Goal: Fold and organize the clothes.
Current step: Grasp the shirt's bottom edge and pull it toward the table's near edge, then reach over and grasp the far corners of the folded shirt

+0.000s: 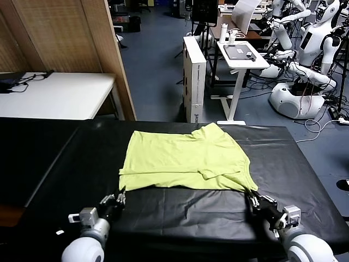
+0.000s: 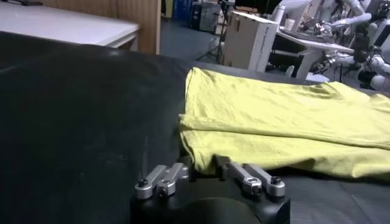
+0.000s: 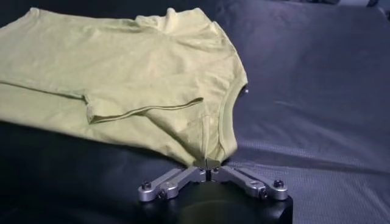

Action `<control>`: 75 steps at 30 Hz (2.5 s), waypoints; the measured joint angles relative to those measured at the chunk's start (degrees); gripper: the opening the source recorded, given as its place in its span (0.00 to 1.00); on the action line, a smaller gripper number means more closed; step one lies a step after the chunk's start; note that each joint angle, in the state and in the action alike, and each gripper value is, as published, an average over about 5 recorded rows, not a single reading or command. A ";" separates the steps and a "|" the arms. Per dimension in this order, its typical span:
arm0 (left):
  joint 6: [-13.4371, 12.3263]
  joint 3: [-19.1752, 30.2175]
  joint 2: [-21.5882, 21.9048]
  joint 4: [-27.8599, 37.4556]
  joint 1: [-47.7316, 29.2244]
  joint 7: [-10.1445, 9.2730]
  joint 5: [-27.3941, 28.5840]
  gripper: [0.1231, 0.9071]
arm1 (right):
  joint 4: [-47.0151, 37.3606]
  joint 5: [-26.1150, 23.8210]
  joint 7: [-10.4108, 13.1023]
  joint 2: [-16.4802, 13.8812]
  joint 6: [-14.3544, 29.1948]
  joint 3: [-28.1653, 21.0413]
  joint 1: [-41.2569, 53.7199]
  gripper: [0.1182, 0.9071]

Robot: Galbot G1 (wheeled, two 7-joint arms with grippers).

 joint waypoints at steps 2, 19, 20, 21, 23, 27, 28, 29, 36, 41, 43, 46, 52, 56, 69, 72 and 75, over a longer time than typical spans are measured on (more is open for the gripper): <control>0.04 -0.60 0.72 -0.79 0.87 -0.07 -0.13 0.62 | 1.78 0.06 0.23 -0.03 -1.22 0.86 -1.66 0.03; -1.49 -5.67 7.46 -8.64 17.32 0.69 1.59 1.00 | 8.51 -1.20 0.99 0.69 -5.81 1.85 -8.35 0.85; -1.61 -5.76 7.41 -8.75 17.84 0.65 1.54 1.00 | 8.79 -1.22 1.11 0.65 -6.25 1.99 -8.65 0.91; -1.68 -5.80 7.31 -8.85 18.20 0.53 1.45 1.00 | 9.07 -1.23 1.27 0.59 -6.68 2.13 -8.95 0.94; -1.66 -5.79 7.05 -9.08 18.60 0.22 1.27 1.00 | 9.69 -1.18 1.73 0.46 -7.38 2.49 -9.52 0.99; -1.02 -5.78 6.76 -9.65 18.94 -0.17 1.05 1.00 | 11.18 -0.69 2.87 0.35 -7.09 3.26 -9.93 1.00; -0.81 -5.82 6.76 -9.78 19.00 -0.19 0.99 1.00 | 11.64 -0.28 2.96 0.27 -6.65 3.54 -9.80 1.00; -0.61 -5.90 6.78 -9.92 19.07 -0.24 0.94 1.00 | 12.08 0.31 2.98 0.14 -6.12 3.87 -9.56 1.00; 0.79 -7.24 6.78 -10.80 19.38 -1.17 -0.60 1.00 | 11.85 4.66 1.56 -2.52 -2.82 5.32 -3.27 1.00; 1.68 -9.91 6.73 -11.56 18.40 -0.54 -3.54 1.00 | 5.89 8.16 0.81 -5.36 -1.88 2.19 7.74 1.00; 2.58 -11.05 6.86 -11.43 17.00 -0.10 -4.24 1.00 | 2.28 9.98 -0.10 -6.02 -2.33 -0.03 13.22 1.00; 3.43 -11.78 7.29 -10.76 13.76 0.18 -6.05 1.00 | -3.64 11.58 -2.03 -6.29 -3.06 -4.03 21.42 1.00; 5.13 -10.05 7.78 -8.26 4.28 -5.38 -11.95 1.00 | -15.38 12.42 -4.73 -5.95 -4.36 -13.24 36.28 1.00; 6.47 -7.72 8.30 -5.70 -3.35 -8.03 -17.38 1.00 | -22.84 14.38 -6.74 -5.34 -5.87 -19.21 44.24 1.00; 13.57 1.69 10.81 9.48 -24.84 -5.10 -27.84 1.00 | -36.65 13.16 -9.13 -2.34 -7.67 -32.26 60.00 1.00; 14.39 3.86 10.85 13.51 -28.55 -3.06 -27.72 1.00 | -38.27 12.45 -9.20 -1.45 -7.59 -33.84 61.93 1.00; 14.91 5.43 11.01 16.79 -31.44 -1.05 -27.19 1.00 | -39.77 11.93 -9.11 -0.68 -7.49 -35.29 63.65 1.00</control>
